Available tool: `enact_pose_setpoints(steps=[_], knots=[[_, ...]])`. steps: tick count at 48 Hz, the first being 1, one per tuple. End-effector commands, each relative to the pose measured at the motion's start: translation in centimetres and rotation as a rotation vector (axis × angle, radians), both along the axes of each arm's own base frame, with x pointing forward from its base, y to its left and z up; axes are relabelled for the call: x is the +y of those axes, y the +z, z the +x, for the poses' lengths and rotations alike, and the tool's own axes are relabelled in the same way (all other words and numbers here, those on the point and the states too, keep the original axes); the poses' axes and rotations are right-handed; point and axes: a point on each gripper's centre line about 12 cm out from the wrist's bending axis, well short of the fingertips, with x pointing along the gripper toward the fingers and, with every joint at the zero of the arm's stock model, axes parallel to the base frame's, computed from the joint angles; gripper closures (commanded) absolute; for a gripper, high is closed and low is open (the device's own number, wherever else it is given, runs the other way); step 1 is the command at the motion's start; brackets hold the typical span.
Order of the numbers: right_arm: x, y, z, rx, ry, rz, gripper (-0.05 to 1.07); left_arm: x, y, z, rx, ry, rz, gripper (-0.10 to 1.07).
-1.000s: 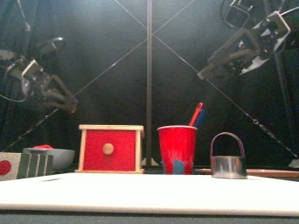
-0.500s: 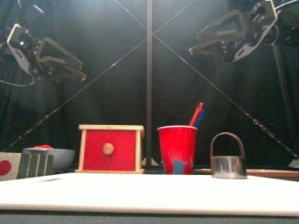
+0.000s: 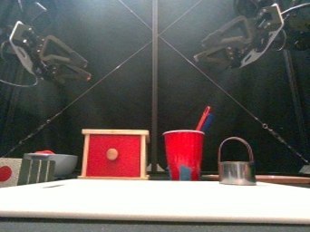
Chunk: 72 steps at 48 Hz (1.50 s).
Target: Place carrot on cutting board
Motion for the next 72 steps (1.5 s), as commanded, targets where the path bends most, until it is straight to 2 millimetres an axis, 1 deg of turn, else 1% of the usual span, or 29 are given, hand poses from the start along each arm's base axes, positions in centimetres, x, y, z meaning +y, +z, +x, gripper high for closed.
enact_pose_setpoints(steps=[1, 18, 22, 28, 34, 38, 41, 45, 52, 59, 62, 67, 72], knots=[[-0.2, 0.6, 0.2, -0.022, -0.006, 0.001, 0.12, 0.0, 1.5, 0.6, -0.046, 0.000, 0.002, 0.08], [-0.2, 0.7, 0.3, -0.025, -0.008, 0.005, 0.11, -0.1, 1.5, 0.6, -0.046, -0.003, 0.002, 0.08], [-0.3, 0.3, 0.2, -0.013, -0.012, 0.009, 0.11, -0.1, 1.3, 0.6, -0.040, -0.003, 0.001, 0.08], [-0.3, 1.0, 0.3, -0.033, -0.015, 0.016, 0.12, -0.1, 1.7, 0.7, -0.048, -0.004, 0.005, 0.08], [-0.9, 1.3, 0.4, -0.036, -0.046, 0.047, 0.11, -0.1, 1.9, 0.8, -0.056, -0.007, 0.012, 0.08], [-1.8, 1.4, 0.5, -0.020, -0.093, 0.096, 0.11, -0.2, 2.0, 0.8, -0.058, -0.008, 0.013, 0.08], [-2.1, 1.2, 0.5, 0.001, -0.107, 0.109, 0.11, -0.2, 2.0, 0.8, -0.058, -0.008, 0.013, 0.08], [-2.1, 1.1, 0.6, 0.028, -0.105, 0.108, 0.12, -0.2, 2.0, 0.8, -0.058, -0.008, 0.013, 0.08], [-2.2, 1.6, 0.9, 0.047, -0.103, 0.107, 0.11, -0.2, 2.0, 0.8, -0.058, -0.008, 0.013, 0.08], [-2.0, 1.0, 1.0, 0.095, -0.098, 0.121, 0.12, -0.2, 2.0, 0.8, -0.059, -0.010, 0.015, 0.08], [-1.8, 0.7, 0.9, 0.119, -0.095, 0.138, 0.11, -0.2, 2.0, 0.8, -0.058, -0.010, 0.013, 0.08], [0.7, -0.1, 0.1, 0.240, -0.039, 0.258, 0.11, -0.2, 1.9, 0.8, -0.053, -0.009, 0.013, 0.08], [3.0, -0.4, -1.0, 0.400, 0.007, 0.460, 0.11, -0.2, 1.8, 0.8, -0.050, -0.009, 0.012, 0.08]])
